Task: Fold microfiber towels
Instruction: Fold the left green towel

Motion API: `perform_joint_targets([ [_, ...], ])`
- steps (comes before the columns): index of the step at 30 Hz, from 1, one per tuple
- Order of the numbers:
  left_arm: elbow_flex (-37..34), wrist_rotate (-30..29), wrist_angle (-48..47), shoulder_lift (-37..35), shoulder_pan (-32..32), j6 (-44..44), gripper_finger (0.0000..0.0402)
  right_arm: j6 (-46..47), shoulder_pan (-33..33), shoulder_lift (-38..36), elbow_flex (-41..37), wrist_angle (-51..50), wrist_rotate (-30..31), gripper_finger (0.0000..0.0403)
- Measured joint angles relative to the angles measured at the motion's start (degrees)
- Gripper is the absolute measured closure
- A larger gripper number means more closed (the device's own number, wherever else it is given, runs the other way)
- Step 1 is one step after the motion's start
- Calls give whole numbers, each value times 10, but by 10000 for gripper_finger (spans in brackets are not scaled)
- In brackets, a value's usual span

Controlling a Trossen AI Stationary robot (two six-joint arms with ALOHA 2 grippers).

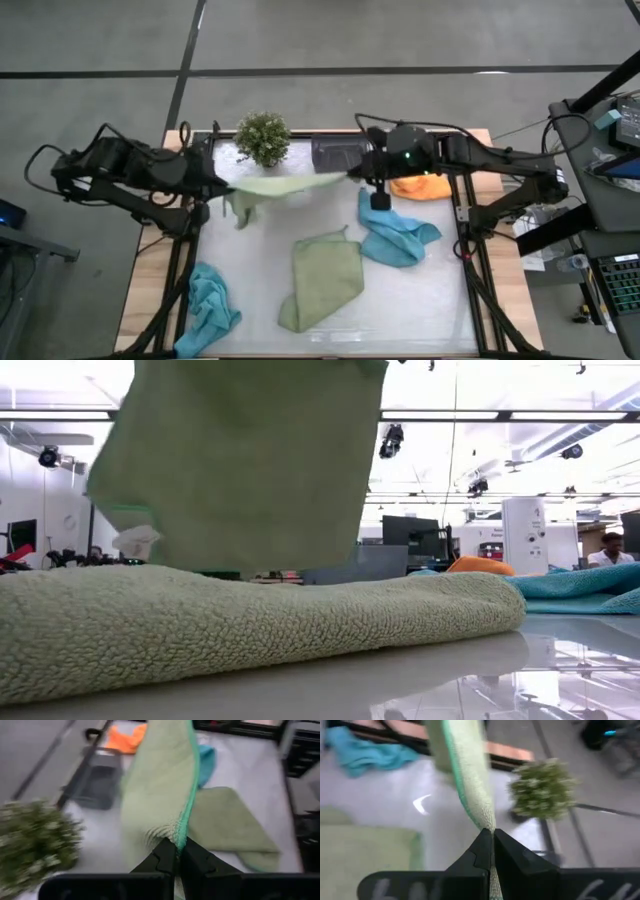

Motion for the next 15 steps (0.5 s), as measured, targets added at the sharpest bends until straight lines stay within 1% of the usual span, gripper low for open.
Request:
perform_joint_targets([
  [3,-11,66,-3,21,-9,1,402,15,25,-2,-9,-28,-3,394],
  [5,-19,99,-3,36,-22,6,402,15,42,-2,-12,-37,-3,394],
  [6,-21,107,-7,46,-29,9,402,16,49,-2,-12,-33,0,394],
  [8,-21,103,-26,62,-35,12,402,19,56,-6,-11,-19,30,394],
  [9,-17,83,-45,64,-35,12,402,18,58,-9,-10,-6,60,394],
  [10,-11,48,-64,65,-34,2,402,13,57,-13,-10,9,91,394],
  [11,-4,2,-86,65,-34,-12,402,7,56,-16,-10,21,113,394],
  [12,3,-49,-110,65,-34,-29,402,4,51,-19,-10,32,121,394],
  [14,13,-144,-147,66,-34,-57,402,-6,39,-21,-9,41,88,394],
  [15,16,-170,-149,66,-34,-62,402,-3,33,-21,-9,41,69,394],
])
